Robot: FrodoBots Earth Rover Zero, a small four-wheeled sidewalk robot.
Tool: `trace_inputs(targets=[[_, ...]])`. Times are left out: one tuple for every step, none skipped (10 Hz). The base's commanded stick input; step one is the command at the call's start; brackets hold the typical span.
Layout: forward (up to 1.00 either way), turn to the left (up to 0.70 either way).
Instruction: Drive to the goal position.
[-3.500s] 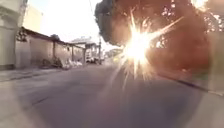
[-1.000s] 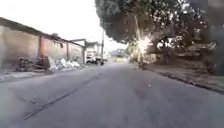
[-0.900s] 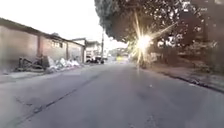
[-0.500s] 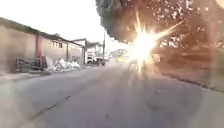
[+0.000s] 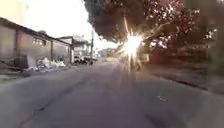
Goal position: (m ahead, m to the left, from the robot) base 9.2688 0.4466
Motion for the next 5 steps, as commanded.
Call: trace_inputs(targets=[[1.0, 0.0], [1.0, 0.0], [1.0, 0.0], [1.0, 0.0], [1.0, 0.0]])
